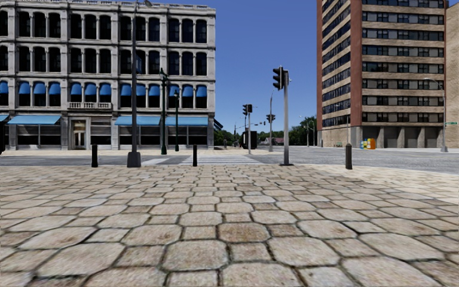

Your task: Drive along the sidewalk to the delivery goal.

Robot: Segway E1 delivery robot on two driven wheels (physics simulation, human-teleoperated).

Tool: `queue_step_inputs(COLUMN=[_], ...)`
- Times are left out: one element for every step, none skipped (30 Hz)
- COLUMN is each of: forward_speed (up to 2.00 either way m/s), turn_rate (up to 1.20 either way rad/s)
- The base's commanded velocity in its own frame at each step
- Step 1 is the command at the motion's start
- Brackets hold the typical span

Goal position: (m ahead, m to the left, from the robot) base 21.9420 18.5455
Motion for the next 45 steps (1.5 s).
queue_step_inputs(forward_speed=[1.97,1.97,1.97,1.97,1.97,1.97,1.97,1.97,1.97,1.97,1.97,1.97,1.97,1.97,1.97,1.97,1.97,1.97,1.97,1.97,1.97,1.97,1.97,1.97,1.97,1.97,1.97,1.97,1.97,1.97,1.97,1.97,1.97,1.97,1.97,1.97,1.97,1.97,1.97,1.97,1.97,1.97,1.97,1.97,1.97], turn_rate=[0.00,0.00,0.00,0.00,0.00,0.00,0.00,0.00,0.00,0.00,0.00,0.00,0.00,0.00,0.00,0.00,0.00,0.00,0.00,0.00,0.00,0.00,0.00,0.00,0.00,0.00,0.00,0.00,0.00,0.00,0.00,0.00,0.00,0.00,0.00,0.00,0.00,0.00,0.00,0.00,0.00,0.00,0.00,0.00,0.00])
